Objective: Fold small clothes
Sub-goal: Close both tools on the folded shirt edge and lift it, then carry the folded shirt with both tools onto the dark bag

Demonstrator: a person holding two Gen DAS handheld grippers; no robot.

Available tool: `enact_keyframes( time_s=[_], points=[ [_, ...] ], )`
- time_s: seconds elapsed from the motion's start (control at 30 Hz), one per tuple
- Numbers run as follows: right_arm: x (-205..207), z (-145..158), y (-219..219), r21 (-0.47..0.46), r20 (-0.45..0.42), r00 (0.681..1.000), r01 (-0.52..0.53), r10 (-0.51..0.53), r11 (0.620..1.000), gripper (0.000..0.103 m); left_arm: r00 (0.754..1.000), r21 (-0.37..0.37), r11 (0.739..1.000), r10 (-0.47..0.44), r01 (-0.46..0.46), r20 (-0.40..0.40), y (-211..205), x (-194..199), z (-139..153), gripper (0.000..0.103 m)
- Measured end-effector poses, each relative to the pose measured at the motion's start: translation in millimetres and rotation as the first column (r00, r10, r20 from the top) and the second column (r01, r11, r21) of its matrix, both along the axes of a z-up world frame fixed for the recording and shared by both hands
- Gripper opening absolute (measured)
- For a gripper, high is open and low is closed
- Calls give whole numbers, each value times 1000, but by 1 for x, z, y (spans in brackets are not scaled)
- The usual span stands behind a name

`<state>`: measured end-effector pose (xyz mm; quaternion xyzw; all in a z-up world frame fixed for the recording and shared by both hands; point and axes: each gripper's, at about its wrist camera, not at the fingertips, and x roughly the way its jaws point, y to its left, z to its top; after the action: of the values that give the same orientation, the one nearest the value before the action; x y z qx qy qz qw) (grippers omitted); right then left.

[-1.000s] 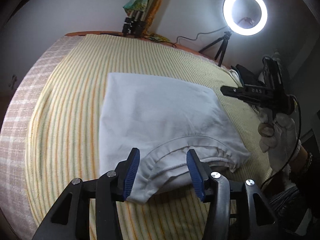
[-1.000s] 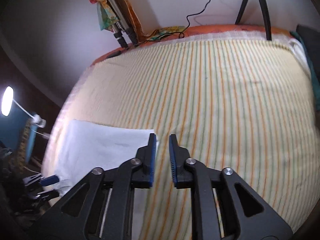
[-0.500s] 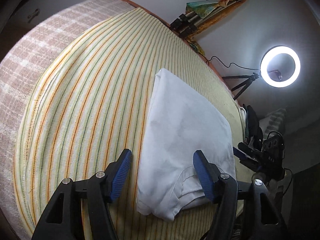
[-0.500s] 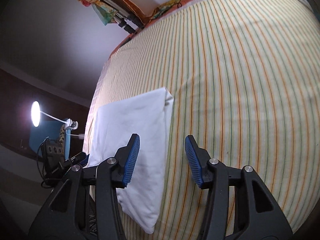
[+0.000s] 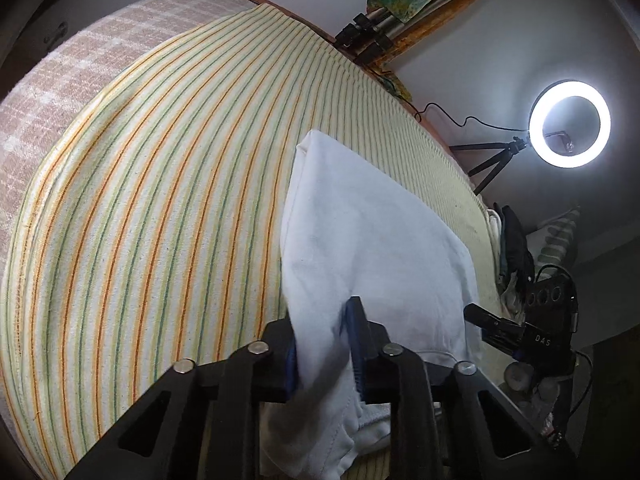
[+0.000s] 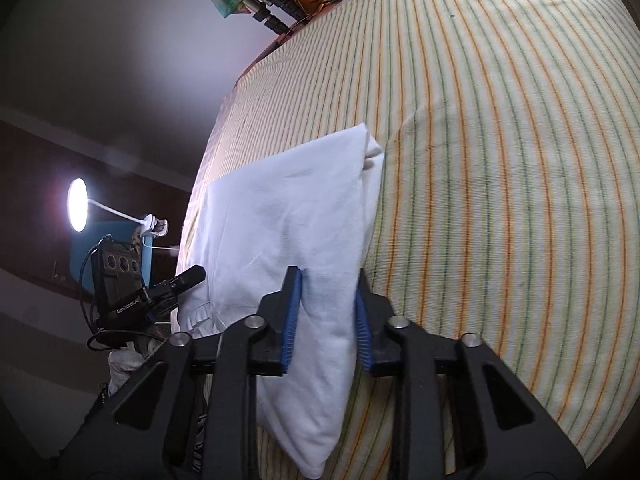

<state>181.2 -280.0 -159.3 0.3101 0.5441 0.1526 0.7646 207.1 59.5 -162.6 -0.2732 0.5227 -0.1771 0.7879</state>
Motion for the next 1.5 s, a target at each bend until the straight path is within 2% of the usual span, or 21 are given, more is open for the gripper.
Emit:
enact_keyframes(
  time_s=[0.1,0.23,0.43,0.63,0.87,1.1,1.3,1.5],
  points=[
    [0,10,6,-46,20,1000,-10,10,999,11,999,62,998,-20,17,41,-8,-3,10,9],
    [-3,33,18,-112,72,996,-35,43,993,10,993,103,994,-47,37,105,-20,-9,30,8],
    [-8,63,21,-166,122,991,-41,62,985,10,981,105,992,-89,72,175,-39,-18,56,7],
    [-15,87,3,-222,154,986,-23,58,975,10,964,115,986,-146,123,222,-71,-22,73,7],
    [-38,117,-42,-302,182,983,23,34,953,10,946,82,979,-203,188,252,-125,-13,84,7],
    [-70,134,-104,-373,216,976,115,-35,921,10,914,72,958,-285,276,288,-208,6,94,7],
    [-96,147,-161,-452,264,961,203,-87,869,10,872,78,935,-351,345,343,-289,31,111,7],
    [-104,172,-220,-520,302,943,286,-140,805,10,825,102,913,-402,395,398,-369,53,129,7]
  ],
)
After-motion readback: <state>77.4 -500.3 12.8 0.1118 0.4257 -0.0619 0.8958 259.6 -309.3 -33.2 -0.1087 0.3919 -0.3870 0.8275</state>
